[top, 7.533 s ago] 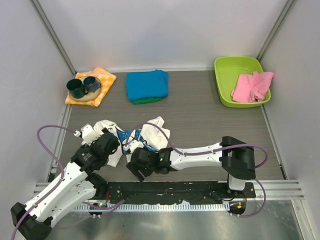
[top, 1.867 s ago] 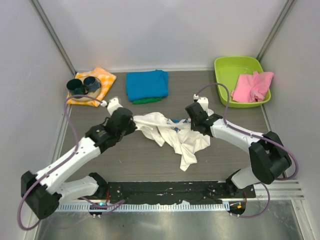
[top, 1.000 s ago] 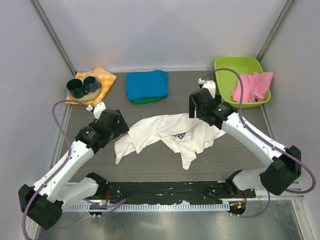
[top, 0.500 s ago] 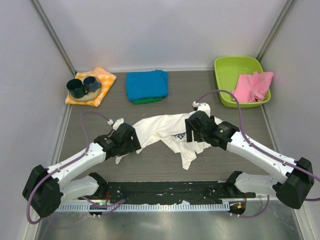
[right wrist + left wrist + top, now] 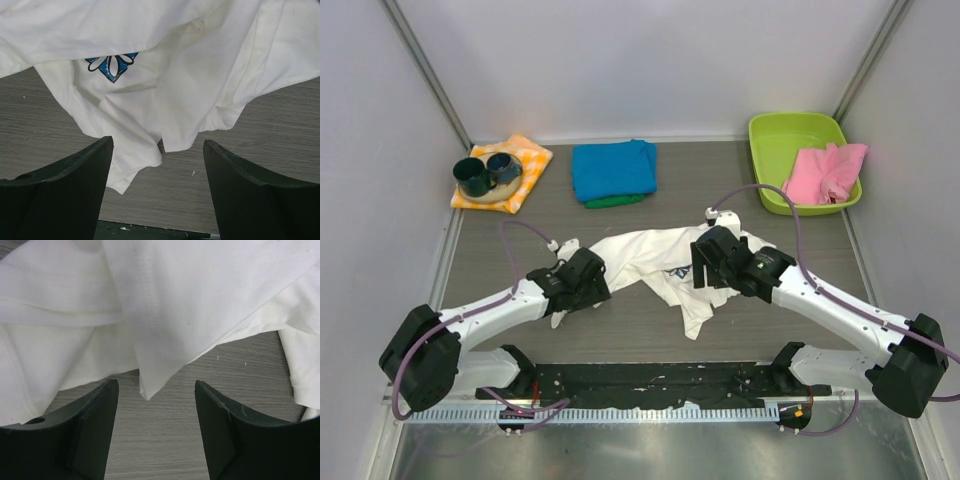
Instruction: Fold and stack the t-shirts
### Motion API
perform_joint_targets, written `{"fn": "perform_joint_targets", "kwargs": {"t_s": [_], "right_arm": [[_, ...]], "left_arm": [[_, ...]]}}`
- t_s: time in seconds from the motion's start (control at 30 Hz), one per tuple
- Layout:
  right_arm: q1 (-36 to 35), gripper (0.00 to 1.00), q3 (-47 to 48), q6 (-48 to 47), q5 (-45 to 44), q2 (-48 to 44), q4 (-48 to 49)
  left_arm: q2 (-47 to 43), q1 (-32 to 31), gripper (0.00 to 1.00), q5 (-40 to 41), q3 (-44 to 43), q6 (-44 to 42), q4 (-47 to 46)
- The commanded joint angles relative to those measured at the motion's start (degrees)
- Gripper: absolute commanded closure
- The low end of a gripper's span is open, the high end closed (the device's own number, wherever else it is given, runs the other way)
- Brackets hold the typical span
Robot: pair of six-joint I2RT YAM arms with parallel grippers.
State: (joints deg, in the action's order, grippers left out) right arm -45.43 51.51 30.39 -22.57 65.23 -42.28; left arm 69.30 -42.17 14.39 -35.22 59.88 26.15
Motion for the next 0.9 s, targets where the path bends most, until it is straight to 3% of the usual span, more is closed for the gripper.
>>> {"fn": "perform_joint_targets", "kwargs": {"t_s": [0.0, 0.13, 0.27, 0.5, 0.57, 0.73, 0.87], "right_arm": [[-0.36, 0.22, -0.44, 1.16, -0.11, -2.04, 2.03], [-0.36, 0.22, -0.7, 1.16, -0.55, -2.65, 2.03], [-0.36, 0.23, -1.32, 1.16, -0.72, -2.83, 2.03], [-0.36, 0.23, -2.46, 1.68, -1.51, -3.27, 1.68], [-0.27, 0.23, -2.81, 2.39, -1.78, -3.44, 1.24], [-0.36, 0.25, -4.66, 5.2, -1.78, -3.62, -0.43], [-0.27, 0.26, -6.33, 7.22, -1.34, -3.45, -0.61]], "left_arm": [[1.45, -0.19, 0.35, 4.06, -1.51, 0.77, -2.6], [2.42, -0.19, 0.49, 6.17, -1.87, 0.68, -3.21], [3.39, -0.19, 0.76, 6.26, -2.13, 0.77, -4.09], [4.44, -0.19, 0.87, 5.56, -2.57, 0.5, -5.15], [4.09, -0.19, 0.99, 5.73, -2.83, 0.24, -4.71], [-2.31, 0.59, 1.0, 12.05, -4.68, -1.07, -0.76], [-7.15, 6.83, 1.0, 11.71, -7.84, -4.85, 3.72]]}}
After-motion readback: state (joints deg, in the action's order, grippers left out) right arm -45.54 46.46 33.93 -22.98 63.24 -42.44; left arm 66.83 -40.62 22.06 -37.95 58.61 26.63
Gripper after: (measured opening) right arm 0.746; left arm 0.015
